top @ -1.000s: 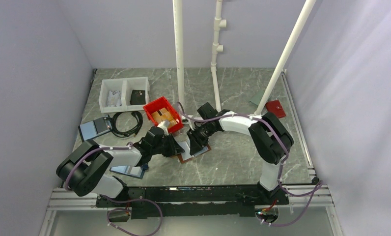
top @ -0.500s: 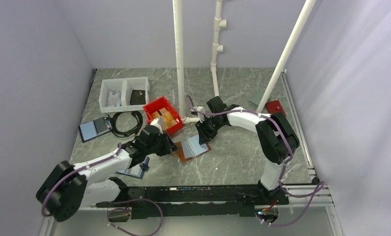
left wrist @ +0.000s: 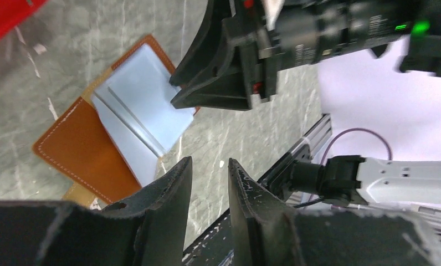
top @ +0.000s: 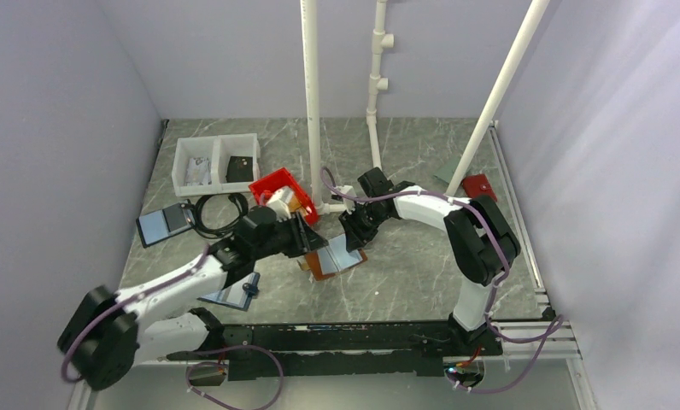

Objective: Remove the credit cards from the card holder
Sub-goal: Remove the credit card from the card holder.

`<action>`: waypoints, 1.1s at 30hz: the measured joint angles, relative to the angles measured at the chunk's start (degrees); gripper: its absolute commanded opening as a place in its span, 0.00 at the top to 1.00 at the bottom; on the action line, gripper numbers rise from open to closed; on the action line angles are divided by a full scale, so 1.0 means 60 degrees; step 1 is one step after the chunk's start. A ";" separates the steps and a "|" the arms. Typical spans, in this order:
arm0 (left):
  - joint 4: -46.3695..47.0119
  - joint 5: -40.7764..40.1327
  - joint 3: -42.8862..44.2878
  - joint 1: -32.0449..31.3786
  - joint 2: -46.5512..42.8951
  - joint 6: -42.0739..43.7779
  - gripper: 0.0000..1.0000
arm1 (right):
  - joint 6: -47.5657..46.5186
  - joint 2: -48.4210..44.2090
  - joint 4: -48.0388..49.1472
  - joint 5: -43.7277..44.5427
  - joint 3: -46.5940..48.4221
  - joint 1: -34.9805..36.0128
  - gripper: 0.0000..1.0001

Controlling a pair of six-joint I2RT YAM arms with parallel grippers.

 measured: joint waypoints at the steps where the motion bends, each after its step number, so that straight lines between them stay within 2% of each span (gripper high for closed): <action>1: 0.0200 0.0084 0.0080 -0.0091 0.0510 -0.0015 0.65 | 0.0000 0.0007 -0.0004 0.0000 0.0011 0.0000 0.67; 5: 0.0732 0.0240 0.0466 -0.0361 0.2386 -0.0117 0.67 | 0.0004 0.0058 -0.0011 -0.0007 0.0015 0.0000 0.68; 9: 0.0852 0.0120 0.0583 -0.0430 0.3388 -0.0248 0.67 | 0.0007 0.0073 -0.0015 -0.0007 0.0026 0.0000 0.69; 19: 0.1111 -0.0237 0.0495 -0.0426 0.4659 -0.0576 0.58 | 0.0200 0.0200 -0.0011 -0.0357 0.0062 0.0000 0.70; 22: 0.1603 -0.0127 0.0426 -0.0415 0.4958 -0.0714 0.46 | 0.0306 0.0251 -0.0007 -0.0557 0.0062 0.0000 0.70; 25: 0.2109 0.0044 0.0397 -0.0419 0.5053 -0.0863 0.40 | 0.0412 0.0317 0.0000 -0.0736 0.0062 -0.0011 0.71; 33: 0.3282 0.0106 -0.0186 -0.0419 0.5023 -0.1111 0.39 | 0.0703 0.0495 0.0138 -0.1177 0.0062 -0.0022 0.70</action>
